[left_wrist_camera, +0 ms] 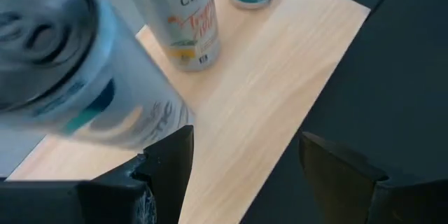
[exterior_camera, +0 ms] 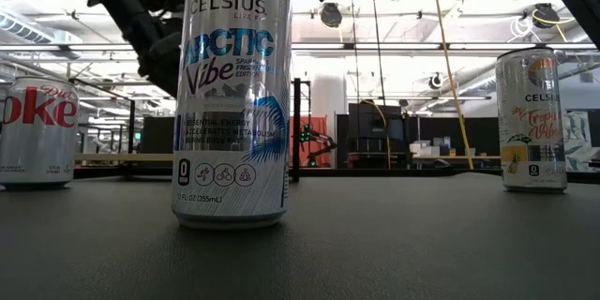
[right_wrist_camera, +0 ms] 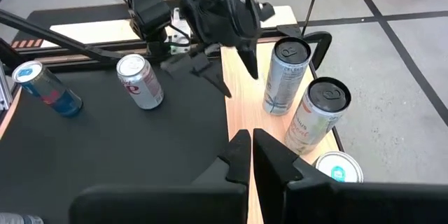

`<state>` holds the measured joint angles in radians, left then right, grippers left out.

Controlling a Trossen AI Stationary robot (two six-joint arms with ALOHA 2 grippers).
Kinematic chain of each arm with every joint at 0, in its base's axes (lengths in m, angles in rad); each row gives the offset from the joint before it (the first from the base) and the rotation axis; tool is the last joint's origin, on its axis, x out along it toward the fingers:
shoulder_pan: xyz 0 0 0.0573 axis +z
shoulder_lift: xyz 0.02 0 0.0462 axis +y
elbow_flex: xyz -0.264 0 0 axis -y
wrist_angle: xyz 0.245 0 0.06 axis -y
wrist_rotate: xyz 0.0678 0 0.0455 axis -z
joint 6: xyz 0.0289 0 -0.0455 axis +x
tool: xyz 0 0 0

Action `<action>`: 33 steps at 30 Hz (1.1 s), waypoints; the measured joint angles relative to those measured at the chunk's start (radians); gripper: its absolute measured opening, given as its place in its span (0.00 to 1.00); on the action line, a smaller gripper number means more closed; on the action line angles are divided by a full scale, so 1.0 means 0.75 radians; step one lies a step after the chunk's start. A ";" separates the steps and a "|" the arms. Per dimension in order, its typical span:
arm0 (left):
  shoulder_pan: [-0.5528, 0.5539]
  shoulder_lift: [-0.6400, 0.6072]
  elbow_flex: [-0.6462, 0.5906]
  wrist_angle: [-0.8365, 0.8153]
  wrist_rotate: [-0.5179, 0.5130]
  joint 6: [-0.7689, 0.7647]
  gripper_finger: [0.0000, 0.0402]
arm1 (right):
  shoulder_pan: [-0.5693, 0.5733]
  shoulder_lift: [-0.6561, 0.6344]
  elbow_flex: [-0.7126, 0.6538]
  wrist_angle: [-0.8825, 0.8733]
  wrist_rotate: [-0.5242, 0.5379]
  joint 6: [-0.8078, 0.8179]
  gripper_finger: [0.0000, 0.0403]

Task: Place canned beverage on shelf
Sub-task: Put the top white blue soda can on the shelf

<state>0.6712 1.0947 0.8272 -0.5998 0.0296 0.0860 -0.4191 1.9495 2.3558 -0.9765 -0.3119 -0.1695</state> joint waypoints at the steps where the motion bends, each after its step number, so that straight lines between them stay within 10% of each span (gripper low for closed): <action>1: 0.000 -0.018 0.000 -0.029 0.000 0.000 0.65 | 0.000 0.000 0.000 0.001 0.000 0.000 0.00; 33: 0.121 0.003 0.000 0.076 -0.255 0.032 0.65 | 0.000 0.000 0.000 0.003 0.000 -0.005 0.00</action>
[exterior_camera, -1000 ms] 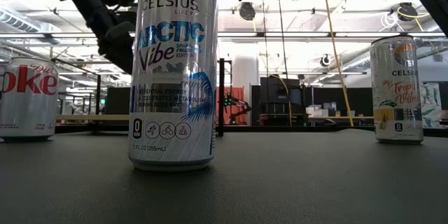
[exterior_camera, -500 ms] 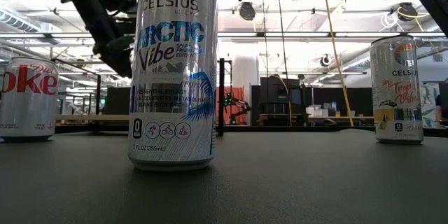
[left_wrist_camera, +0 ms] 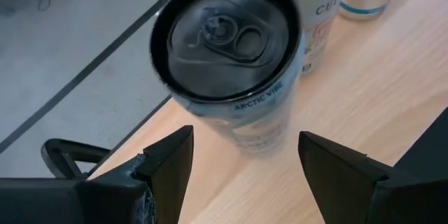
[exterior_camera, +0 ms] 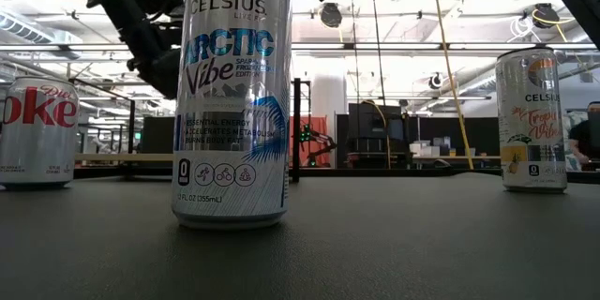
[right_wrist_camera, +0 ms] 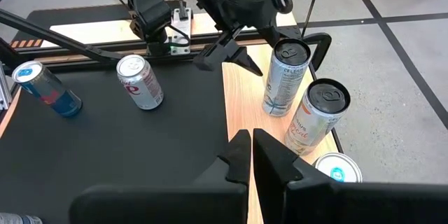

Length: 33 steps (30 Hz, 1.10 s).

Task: Place canned beverage on shelf
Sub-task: Put the top white blue soda can on the shelf

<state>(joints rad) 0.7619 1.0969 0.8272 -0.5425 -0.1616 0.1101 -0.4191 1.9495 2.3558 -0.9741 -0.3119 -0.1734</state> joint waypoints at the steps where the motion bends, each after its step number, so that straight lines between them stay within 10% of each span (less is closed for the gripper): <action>1: 0.000 0.000 0.000 0.011 0.001 0.000 0.65 | 0.000 0.000 0.000 0.000 0.000 0.000 0.00; 33: 0.000 0.106 0.000 0.155 -0.121 -0.242 0.65 | 0.000 0.000 0.001 -0.021 0.000 0.000 0.00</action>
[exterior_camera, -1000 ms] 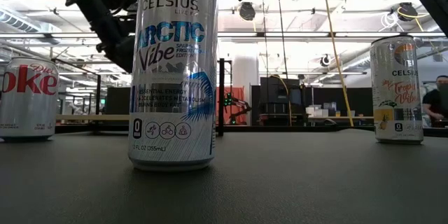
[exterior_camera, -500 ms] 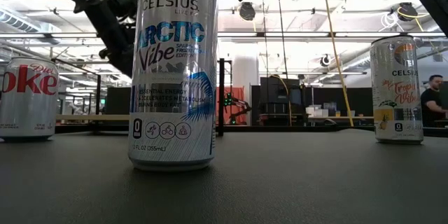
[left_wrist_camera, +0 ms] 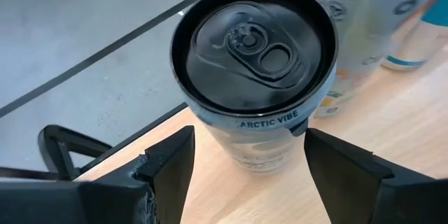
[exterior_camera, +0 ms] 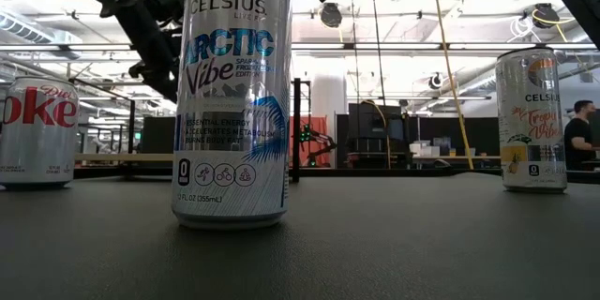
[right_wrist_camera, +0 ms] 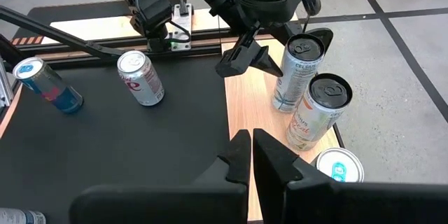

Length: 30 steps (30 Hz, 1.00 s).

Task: Place canned beverage on shelf
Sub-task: Put the top white blue soda can on the shelf

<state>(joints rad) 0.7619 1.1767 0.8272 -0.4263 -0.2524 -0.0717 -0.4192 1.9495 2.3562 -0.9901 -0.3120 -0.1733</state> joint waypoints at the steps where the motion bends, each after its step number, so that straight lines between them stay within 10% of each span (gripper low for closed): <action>1: 0.000 0.000 0.000 0.001 -0.010 0.000 0.65 | 0.000 0.000 0.000 0.000 0.000 0.000 0.00; 30: 0.000 -0.001 0.000 0.035 0.020 -0.002 0.65 | 0.000 0.000 0.000 0.001 0.000 0.000 0.00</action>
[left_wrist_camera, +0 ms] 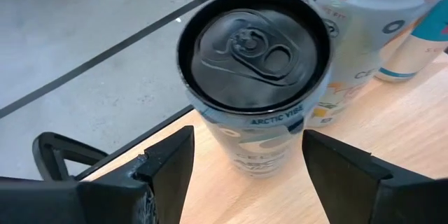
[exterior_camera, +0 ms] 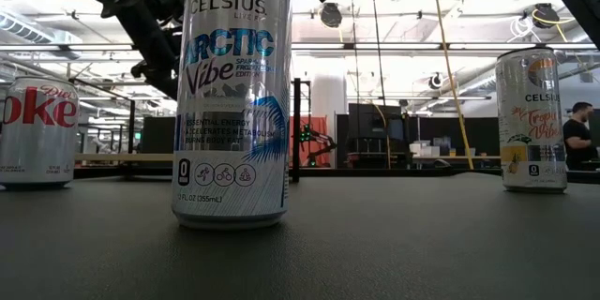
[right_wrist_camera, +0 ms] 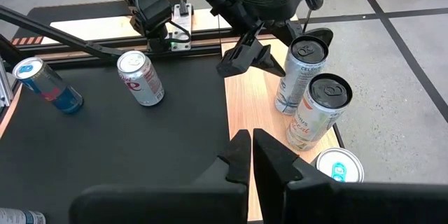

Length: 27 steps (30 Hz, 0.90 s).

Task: Place canned beverage on shelf
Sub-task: Put the top white blue soda can on the shelf

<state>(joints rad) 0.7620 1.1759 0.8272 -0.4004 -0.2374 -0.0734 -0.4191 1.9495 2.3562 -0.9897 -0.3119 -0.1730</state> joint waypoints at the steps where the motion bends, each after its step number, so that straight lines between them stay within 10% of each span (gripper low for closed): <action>1: 0.002 0.000 0.000 0.000 -0.002 0.000 0.65 | 0.000 0.000 0.000 0.000 0.000 0.000 0.00; 27: -0.013 -0.015 0.000 0.005 -0.020 -0.034 0.65 | -0.001 0.000 0.000 -0.012 0.000 0.000 0.00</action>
<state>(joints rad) 0.7523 1.1643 0.8272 -0.3968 -0.2522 -0.0990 -0.4194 1.9495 2.3562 -0.9990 -0.3122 -0.1730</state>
